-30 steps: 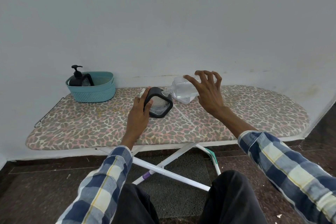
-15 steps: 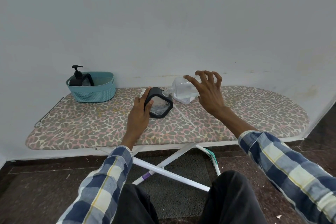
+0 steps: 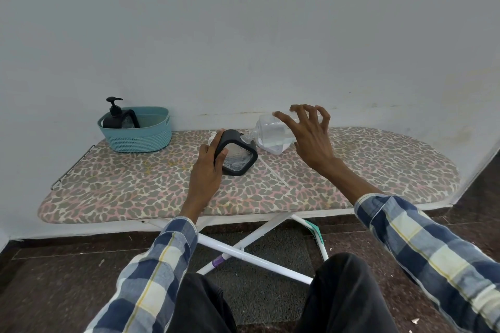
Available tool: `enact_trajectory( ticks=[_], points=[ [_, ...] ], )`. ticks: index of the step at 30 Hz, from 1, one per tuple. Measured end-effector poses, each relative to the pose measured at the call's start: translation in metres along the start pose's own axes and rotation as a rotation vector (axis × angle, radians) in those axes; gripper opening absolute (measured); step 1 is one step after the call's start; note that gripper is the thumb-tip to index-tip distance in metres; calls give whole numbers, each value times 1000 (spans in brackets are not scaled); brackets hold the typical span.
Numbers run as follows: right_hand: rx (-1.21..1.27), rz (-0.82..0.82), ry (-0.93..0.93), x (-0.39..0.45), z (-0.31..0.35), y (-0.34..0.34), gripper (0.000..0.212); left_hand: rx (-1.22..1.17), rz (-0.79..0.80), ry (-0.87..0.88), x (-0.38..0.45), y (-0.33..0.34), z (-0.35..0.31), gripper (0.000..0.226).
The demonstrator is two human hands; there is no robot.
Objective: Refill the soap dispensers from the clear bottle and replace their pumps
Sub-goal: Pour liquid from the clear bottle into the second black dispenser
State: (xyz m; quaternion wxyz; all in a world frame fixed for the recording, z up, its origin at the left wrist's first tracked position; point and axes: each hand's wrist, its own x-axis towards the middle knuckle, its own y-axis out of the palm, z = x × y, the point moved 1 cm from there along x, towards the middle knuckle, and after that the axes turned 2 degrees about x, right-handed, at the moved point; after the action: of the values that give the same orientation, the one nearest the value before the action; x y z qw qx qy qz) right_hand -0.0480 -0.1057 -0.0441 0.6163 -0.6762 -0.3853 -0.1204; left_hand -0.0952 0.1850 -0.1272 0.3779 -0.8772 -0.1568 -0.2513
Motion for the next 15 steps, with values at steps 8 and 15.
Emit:
enact_trajectory(
  ticks=[8,15],
  points=[
    [-4,8,1,0,0,0,116,16,4,-14,0,-1,-2,57],
    [-13,23,4,1,0,-1,116,-6,-4,4,0,-1,0,55]
  ],
)
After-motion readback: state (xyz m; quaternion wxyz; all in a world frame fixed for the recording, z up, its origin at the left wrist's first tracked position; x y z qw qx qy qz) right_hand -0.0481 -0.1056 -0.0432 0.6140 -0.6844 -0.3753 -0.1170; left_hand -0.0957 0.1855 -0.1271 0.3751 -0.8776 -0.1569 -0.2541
